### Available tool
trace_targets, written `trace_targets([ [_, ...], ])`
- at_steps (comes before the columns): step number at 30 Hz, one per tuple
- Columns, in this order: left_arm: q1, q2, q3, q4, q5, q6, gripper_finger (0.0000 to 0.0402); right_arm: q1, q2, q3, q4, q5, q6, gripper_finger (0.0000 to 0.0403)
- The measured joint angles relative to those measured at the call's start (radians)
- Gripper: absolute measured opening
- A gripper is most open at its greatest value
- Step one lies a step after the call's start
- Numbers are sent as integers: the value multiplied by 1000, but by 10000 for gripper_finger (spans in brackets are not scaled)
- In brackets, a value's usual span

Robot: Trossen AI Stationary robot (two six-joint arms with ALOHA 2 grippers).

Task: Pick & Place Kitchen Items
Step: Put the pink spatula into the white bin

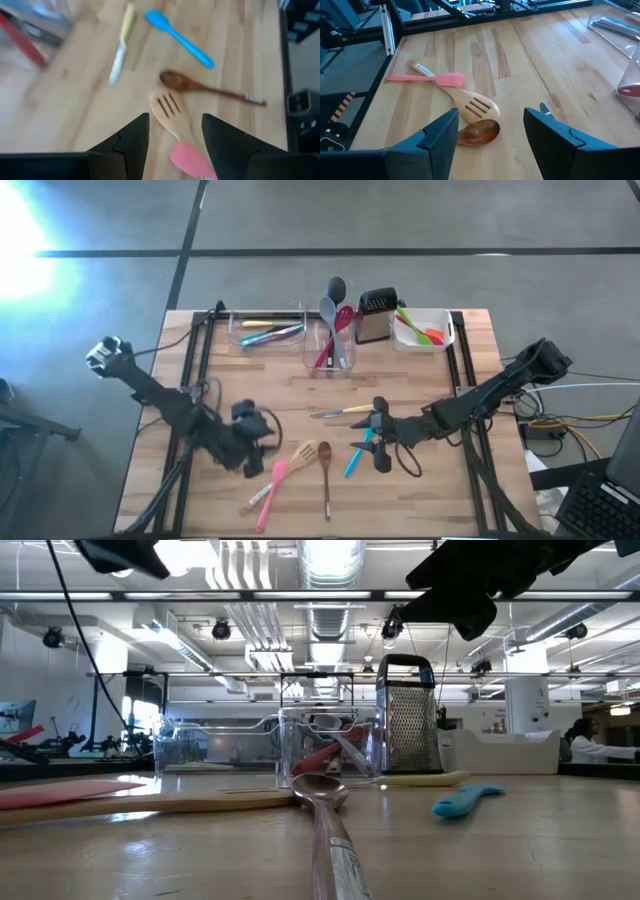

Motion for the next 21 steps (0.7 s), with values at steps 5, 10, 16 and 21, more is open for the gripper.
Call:
trace_targets([
  [5, -65, 116, 0, 28, 105, -68, 186, 0, 0, 0, 3, 0, 10, 219],
  [10, -77, 194, -11, 21, 204, -250, 186, 0, 0, 0, 8, 0, 10, 219],
  [16, -57, 226, -57, 41, 246, -305, 186, 0, 0, 0, 29, 0, 8, 219],
  [21, -23, 208, -117, 62, 269, -292, 186, 0, 0, 0, 30, -1, -3, 219],
])
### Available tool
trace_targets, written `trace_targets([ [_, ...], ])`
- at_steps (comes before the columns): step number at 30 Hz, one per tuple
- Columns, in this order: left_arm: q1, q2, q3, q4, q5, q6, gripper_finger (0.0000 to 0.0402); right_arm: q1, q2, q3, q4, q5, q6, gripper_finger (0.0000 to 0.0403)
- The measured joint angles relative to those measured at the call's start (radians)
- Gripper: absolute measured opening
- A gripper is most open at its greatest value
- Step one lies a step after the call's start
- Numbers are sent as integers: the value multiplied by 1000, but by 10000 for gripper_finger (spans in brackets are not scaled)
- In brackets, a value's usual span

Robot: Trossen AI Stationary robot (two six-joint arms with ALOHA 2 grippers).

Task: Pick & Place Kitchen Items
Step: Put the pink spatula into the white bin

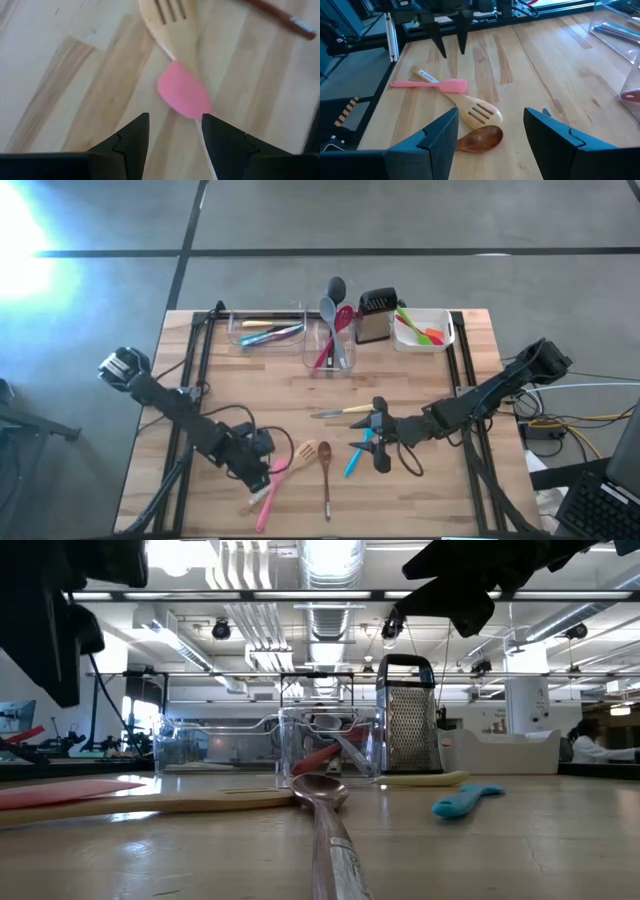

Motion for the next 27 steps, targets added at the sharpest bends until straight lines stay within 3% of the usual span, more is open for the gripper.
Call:
trace_targets([
  [5, 57, -36, -127, 170, 81, 77, 186, 0, 0, 0, -1, 0, -5, 219],
  [11, 176, -97, -354, 576, 364, 135, 186, 0, 0, 0, -2, -2, -5, 219],
  [18, 294, -147, -588, 918, 549, 91, 186, 0, 0, 0, -3, -2, -5, 219],
  [21, 332, -145, -664, 1054, 574, 49, 186, 0, 0, 0, -3, -2, -5, 219],
  [27, 374, -142, -726, 1084, 577, 44, 186, 0, 0, 0, -3, -2, -5, 219],
])
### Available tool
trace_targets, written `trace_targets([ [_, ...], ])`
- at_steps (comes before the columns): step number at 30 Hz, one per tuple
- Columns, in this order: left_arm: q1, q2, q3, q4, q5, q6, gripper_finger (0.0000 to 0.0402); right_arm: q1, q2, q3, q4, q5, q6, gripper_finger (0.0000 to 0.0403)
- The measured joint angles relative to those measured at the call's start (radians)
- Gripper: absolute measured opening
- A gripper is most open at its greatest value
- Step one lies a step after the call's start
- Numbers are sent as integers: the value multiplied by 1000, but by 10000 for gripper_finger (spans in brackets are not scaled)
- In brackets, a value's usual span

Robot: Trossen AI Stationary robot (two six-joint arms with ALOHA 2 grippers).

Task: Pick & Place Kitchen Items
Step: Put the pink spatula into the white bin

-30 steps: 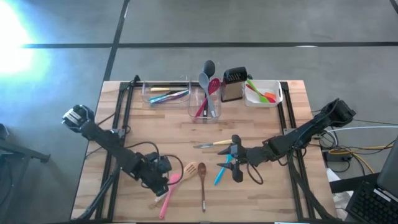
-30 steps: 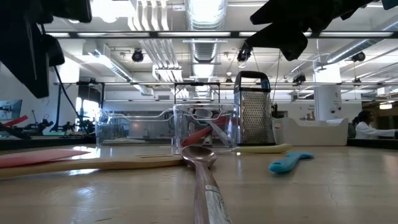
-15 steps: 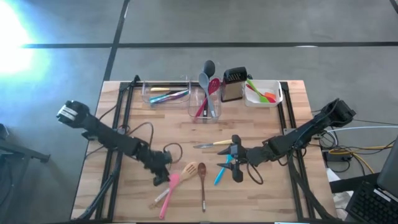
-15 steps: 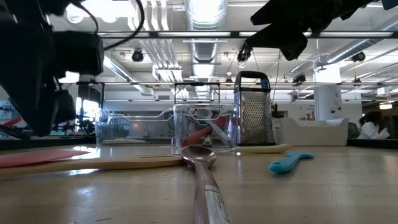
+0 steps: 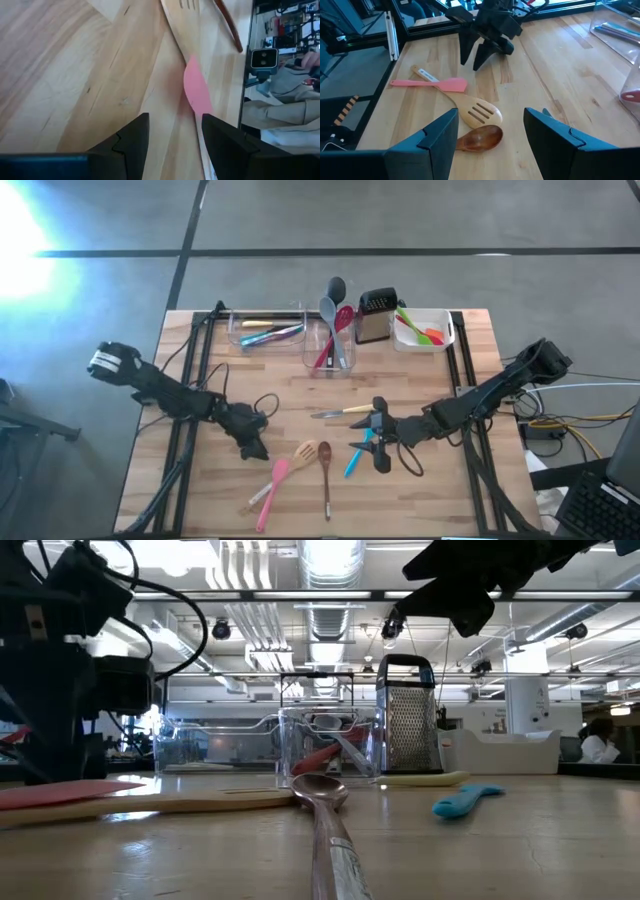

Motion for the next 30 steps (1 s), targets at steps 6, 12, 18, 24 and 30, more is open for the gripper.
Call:
trace_targets([
  [6, 1, 1, 22, 17, -1, 11, 186, 0, 0, 0, 6, 0, 0, 219],
  [12, 1, 37, 33, 14, -21, 4, 186, 0, 0, 0, 7, 0, 0, 219],
  [18, 0, 115, 74, 7, -25, -2, 186, 0, 0, -1, 6, 0, 0, 219],
  [24, -1, 173, 125, 2, 7, 10, 186, 0, 0, -1, 5, 0, 2, 219],
  [30, -13, 210, 149, -1, 12, 12, 186, 0, 0, -1, 0, 0, 4, 219],
])
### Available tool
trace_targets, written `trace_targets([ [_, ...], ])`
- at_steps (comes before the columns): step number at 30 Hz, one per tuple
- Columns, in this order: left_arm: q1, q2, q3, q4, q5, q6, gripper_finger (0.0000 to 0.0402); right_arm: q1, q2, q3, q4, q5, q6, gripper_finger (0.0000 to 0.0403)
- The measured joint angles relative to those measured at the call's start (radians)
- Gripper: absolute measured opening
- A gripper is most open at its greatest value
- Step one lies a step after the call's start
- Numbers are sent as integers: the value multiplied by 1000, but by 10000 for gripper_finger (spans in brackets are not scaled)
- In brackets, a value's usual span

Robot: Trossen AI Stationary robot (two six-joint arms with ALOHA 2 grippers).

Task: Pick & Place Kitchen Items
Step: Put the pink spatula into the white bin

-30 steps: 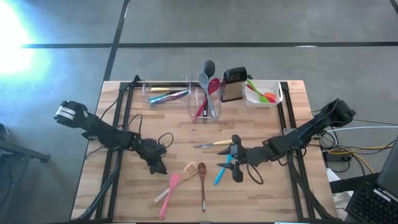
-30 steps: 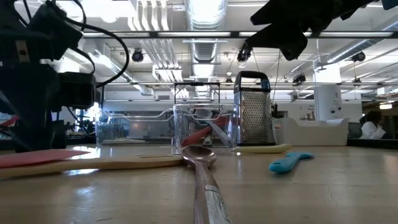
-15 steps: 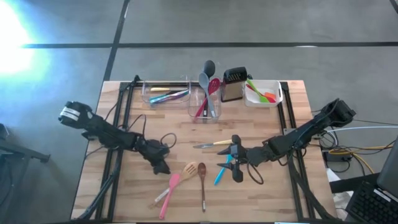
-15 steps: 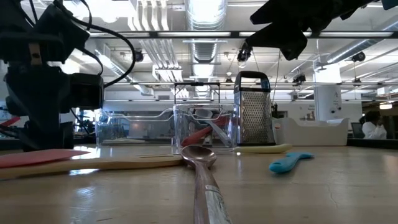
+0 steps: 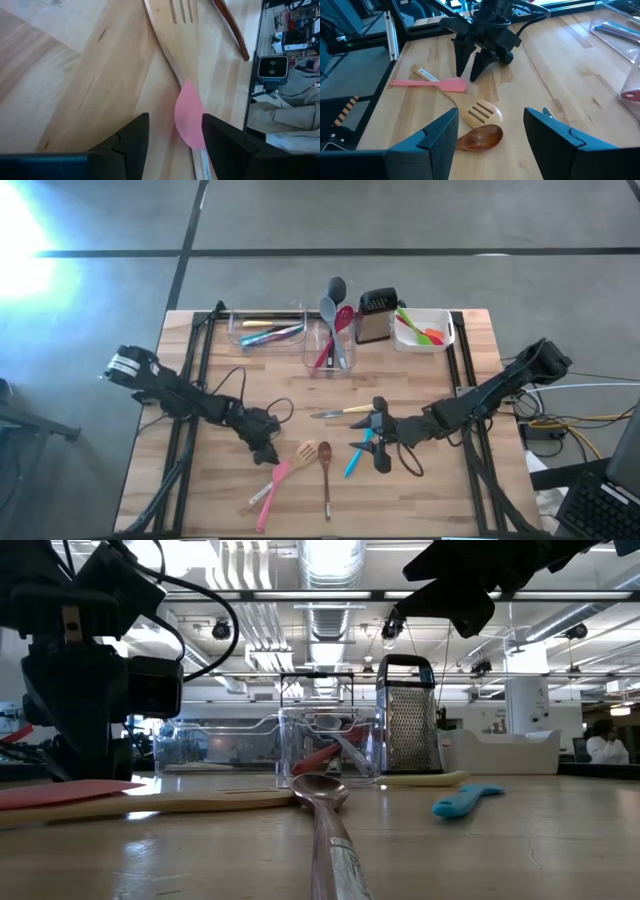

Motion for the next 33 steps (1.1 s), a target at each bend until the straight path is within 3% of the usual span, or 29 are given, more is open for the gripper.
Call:
trace_targets([
  [26, -99, 124, 131, 1, 14, -6, 184, 0, 0, 0, 0, 0, 3, 219],
  [29, -99, 146, 143, -1, 14, 5, 162, 0, 0, 0, 0, 0, 3, 219],
  [33, -100, 154, 147, 0, 14, 14, 91, 0, 0, 0, 0, -1, 3, 219],
])
